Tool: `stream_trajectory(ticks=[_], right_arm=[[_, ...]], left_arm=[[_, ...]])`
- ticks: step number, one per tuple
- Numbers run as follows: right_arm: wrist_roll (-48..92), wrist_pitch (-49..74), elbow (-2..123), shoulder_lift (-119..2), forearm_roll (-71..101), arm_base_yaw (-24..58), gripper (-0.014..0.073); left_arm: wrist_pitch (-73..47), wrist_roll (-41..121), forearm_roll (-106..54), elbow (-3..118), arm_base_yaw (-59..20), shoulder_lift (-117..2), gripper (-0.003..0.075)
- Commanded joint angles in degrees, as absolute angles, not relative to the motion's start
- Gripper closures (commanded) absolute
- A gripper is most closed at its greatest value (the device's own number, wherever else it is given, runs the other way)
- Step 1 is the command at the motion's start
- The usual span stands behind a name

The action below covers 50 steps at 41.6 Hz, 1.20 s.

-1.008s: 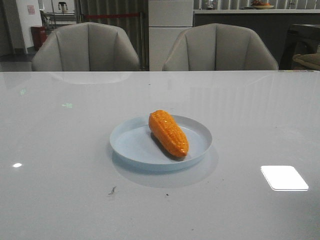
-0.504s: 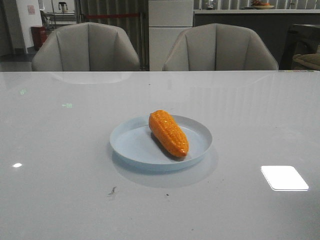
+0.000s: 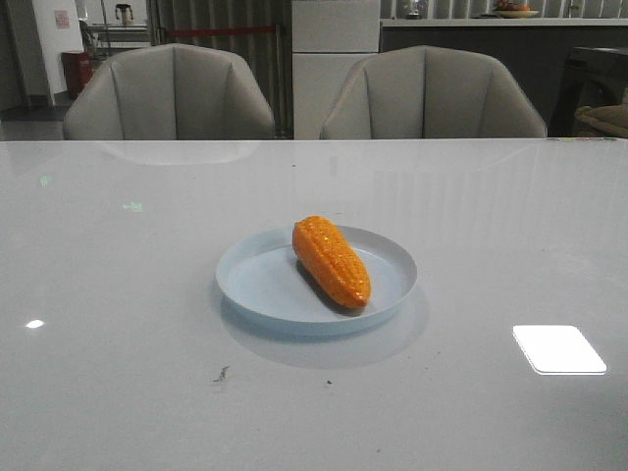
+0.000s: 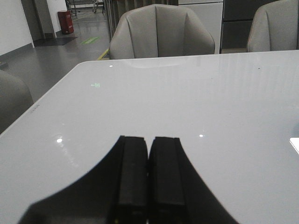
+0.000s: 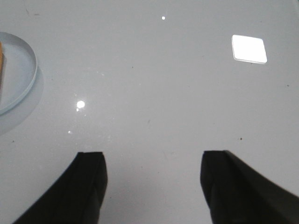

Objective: Place corn on plate with both arms

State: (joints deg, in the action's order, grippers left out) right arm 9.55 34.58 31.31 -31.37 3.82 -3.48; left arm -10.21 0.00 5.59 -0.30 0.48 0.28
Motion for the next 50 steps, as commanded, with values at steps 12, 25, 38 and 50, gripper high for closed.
stream_trajectory(ticks=[12,25,38,50], right_arm=[[9.8,21.5,26.6,-6.53,2.84,-3.18,0.0386],[9.8,8.92,16.15,1.83,2.92,3.23,0.0567],[9.8,4.57,1.41,1.9,2.92,3.24,0.0566],[9.76,6.24,-0.41,1.9,2.86,1.02,0.0566]], left_arm=[[-5.7,0.0,5.61,-2.46,0.57,0.86,0.0631],[-5.7,0.0,5.61,-2.46,0.57,1.01,0.0631],[-5.7,0.0,5.61,-2.46,0.57,1.01,0.0631],[-5.7,0.0,5.61,-2.46,0.57,1.01,0.0631]])
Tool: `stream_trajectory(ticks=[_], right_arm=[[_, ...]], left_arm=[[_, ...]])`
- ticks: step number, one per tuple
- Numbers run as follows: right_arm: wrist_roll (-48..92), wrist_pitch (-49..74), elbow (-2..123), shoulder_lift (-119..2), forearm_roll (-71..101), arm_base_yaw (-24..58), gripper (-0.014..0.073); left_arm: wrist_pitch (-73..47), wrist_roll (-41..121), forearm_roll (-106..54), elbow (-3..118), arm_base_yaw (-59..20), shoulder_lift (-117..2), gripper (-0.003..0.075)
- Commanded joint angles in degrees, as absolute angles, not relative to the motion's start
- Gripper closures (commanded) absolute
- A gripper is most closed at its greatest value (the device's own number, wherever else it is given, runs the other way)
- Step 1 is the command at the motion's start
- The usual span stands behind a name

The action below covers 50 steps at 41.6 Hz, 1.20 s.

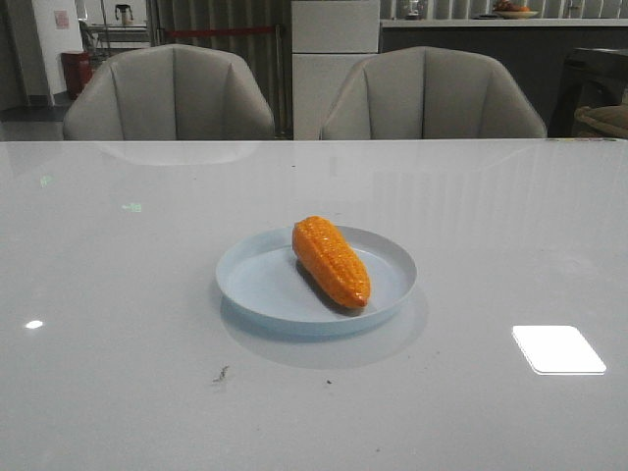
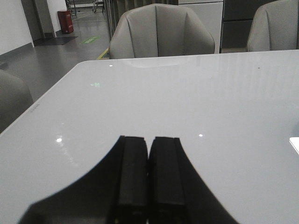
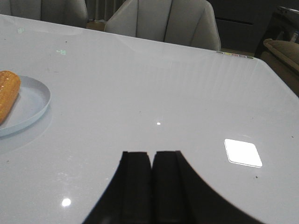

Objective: Place corn on plate with both arms

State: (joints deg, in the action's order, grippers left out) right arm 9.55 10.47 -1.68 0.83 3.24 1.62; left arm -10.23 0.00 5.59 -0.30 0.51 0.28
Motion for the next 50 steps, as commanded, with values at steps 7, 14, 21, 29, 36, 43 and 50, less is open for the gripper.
stream_trajectory(ticks=[7,14,21,29,36,43,50], right_arm=[[9.76,3.8,-0.41,1.9,2.86,1.02,0.0566],[9.76,2.17,-0.41,1.9,2.86,1.02,0.0566],[9.76,2.17,-0.41,1.9,2.86,1.02,0.0566],[9.76,2.17,-0.41,1.9,2.86,1.02,0.0566],[9.76,2.17,-0.41,1.9,2.86,1.02,0.0566],[9.76,2.17,-0.41,1.9,2.86,1.02,0.0566],[9.76,2.17,-0.41,1.9,2.86,1.02,0.0566]], left_arm=[[-5.7,0.0,5.61,-2.46,0.57,1.01,0.0631],[-5.7,0.0,5.61,-2.46,0.57,1.01,0.0631],[-5.7,0.0,5.61,-2.46,0.57,1.01,0.0631],[-5.7,0.0,5.61,-2.46,0.57,1.01,0.0631],[-5.7,0.0,5.61,-2.46,0.57,1.01,0.0631],[-5.7,0.0,5.61,-2.46,0.57,1.01,0.0631],[-5.7,0.0,5.61,-2.46,0.57,1.01,0.0631]])
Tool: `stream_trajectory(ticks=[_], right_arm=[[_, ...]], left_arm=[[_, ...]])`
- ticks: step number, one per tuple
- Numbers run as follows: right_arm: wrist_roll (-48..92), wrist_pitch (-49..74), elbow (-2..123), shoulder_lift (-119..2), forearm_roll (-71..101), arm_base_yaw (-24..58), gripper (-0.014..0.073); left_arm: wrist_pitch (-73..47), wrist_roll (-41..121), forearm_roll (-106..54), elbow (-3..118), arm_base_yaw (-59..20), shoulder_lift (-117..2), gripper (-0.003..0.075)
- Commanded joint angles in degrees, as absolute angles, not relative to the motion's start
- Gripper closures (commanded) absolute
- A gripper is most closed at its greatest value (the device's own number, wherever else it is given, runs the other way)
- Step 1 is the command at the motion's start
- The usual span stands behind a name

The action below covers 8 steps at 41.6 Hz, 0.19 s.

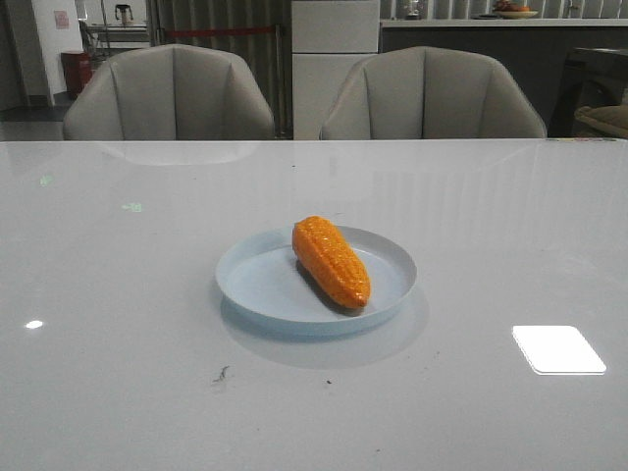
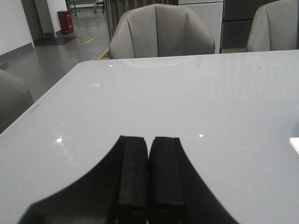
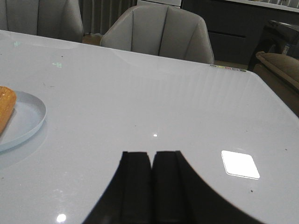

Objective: Place corn on plate with both arms

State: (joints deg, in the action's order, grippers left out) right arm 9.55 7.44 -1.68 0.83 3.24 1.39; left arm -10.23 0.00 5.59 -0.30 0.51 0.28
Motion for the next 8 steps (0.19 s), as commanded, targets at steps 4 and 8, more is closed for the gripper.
stream_trajectory(ticks=[4,8], right_arm=[[9.76,2.17,-0.41,1.9,2.86,1.02,0.0566],[9.76,2.17,-0.41,1.9,2.86,1.02,0.0566]], left_arm=[[-5.7,0.0,5.61,-2.46,0.57,1.01,0.0631],[-5.7,0.0,5.61,-2.46,0.57,1.01,0.0631]])
